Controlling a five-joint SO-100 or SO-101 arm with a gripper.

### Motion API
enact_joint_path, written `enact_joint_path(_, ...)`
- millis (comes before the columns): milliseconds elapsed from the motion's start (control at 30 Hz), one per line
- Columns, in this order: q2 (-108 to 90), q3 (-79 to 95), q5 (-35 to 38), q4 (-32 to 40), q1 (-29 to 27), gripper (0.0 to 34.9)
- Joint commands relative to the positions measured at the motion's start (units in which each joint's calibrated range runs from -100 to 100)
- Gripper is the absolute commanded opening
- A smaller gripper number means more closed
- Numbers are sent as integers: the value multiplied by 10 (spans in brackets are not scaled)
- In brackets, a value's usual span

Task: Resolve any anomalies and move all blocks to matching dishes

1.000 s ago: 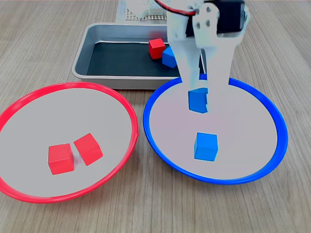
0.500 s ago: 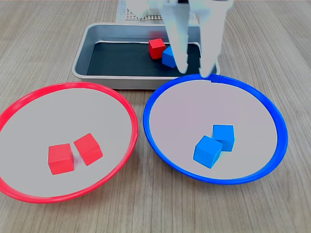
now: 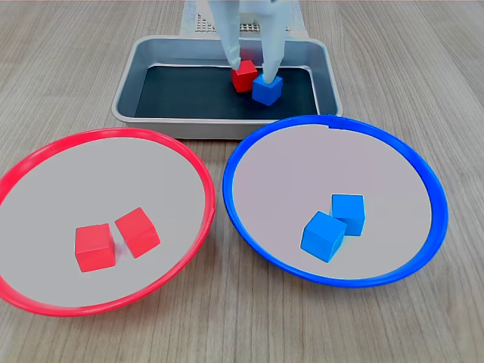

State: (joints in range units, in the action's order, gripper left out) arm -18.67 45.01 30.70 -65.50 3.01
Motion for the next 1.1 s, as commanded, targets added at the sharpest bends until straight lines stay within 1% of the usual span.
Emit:
enact_joint_path(0,-3,7,3,21,7,158)
enact_joint_path(200,20,16,-2,45,31,163)
enact_joint_path(400,53,16,-1,71,40,168)
enact_joint_path(600,70,34,7,93,48,166)
enact_joint_path(767,71,49,7,93,64,164)
enact_joint_path(800,70,51,5,93,68,153)
enact_joint_path(833,70,51,2,93,72,129)
enact_joint_path(867,70,51,2,93,73,118)
enact_joint_path(900,69,51,0,92,75,89)
enact_joint_path(933,68,49,-1,92,75,18)
enact_joint_path(967,65,45,-1,88,74,5)
enact_joint_path(1067,52,-1,-15,50,69,2)
